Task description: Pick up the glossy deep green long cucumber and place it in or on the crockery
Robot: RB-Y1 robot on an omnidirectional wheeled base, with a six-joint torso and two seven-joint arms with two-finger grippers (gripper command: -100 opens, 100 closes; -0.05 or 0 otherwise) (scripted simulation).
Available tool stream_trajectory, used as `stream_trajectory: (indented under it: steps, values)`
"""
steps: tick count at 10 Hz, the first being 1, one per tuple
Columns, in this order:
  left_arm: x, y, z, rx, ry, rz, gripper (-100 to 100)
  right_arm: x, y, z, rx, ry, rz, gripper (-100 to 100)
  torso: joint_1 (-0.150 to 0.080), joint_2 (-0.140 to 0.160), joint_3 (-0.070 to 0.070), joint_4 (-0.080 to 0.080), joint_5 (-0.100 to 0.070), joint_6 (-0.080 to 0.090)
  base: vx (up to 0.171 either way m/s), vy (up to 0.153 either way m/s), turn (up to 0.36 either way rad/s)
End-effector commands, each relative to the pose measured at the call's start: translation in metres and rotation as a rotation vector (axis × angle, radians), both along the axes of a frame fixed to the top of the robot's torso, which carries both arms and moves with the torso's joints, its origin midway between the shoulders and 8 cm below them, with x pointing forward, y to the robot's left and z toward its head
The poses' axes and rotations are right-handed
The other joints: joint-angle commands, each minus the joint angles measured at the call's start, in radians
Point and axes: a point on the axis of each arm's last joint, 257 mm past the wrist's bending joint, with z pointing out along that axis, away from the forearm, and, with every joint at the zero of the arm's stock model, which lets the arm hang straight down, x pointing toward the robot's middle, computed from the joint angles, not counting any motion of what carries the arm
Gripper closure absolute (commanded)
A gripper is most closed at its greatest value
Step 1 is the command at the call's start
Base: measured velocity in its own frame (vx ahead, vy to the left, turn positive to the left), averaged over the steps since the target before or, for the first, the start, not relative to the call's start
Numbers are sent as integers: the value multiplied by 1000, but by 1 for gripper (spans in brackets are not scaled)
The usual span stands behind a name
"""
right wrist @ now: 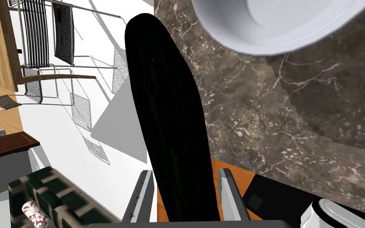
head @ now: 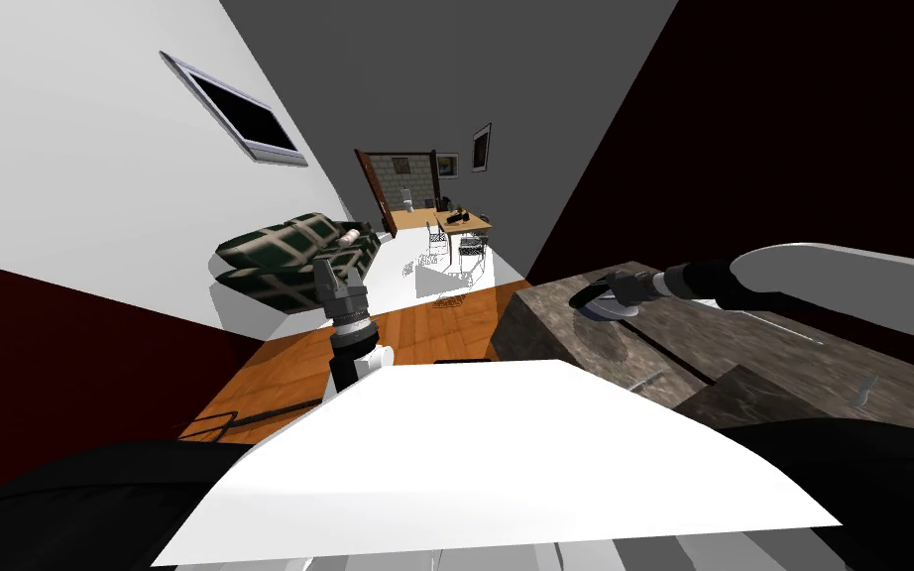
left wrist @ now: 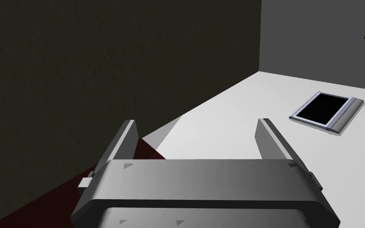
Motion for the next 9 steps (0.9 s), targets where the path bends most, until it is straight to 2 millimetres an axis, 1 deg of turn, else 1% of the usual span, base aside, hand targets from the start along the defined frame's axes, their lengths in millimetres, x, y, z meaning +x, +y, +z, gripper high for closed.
stream_trajectory:
  steps: [1,4,6,7,8,9]
  values:
    - [0,0,0,0,0,0,0,-8,-10,-2,24,34,-41,100,0,0,0,0,0,0,47,-243,144]
    - [0,0,0,0,0,0,0,-24,-25,-5,57,85,-102,100,-3,0,-1,-1,-1,1,7,-227,122]
    - [0,0,0,0,0,0,0,-34,-33,-6,78,117,-140,100,1,0,0,-1,0,2,1,-173,106]
    - [0,0,0,0,0,0,0,-30,-30,-6,69,104,-126,100,2,0,0,-1,0,2,4,-83,25]
    - [0,0,0,0,0,0,0,-31,-30,-6,71,108,-129,-100,8,0,0,-1,1,1,0,-17,-3]
    - [0,0,0,0,0,0,0,-31,-30,-6,70,107,-129,-100,13,0,0,-1,2,1,0,-8,1]
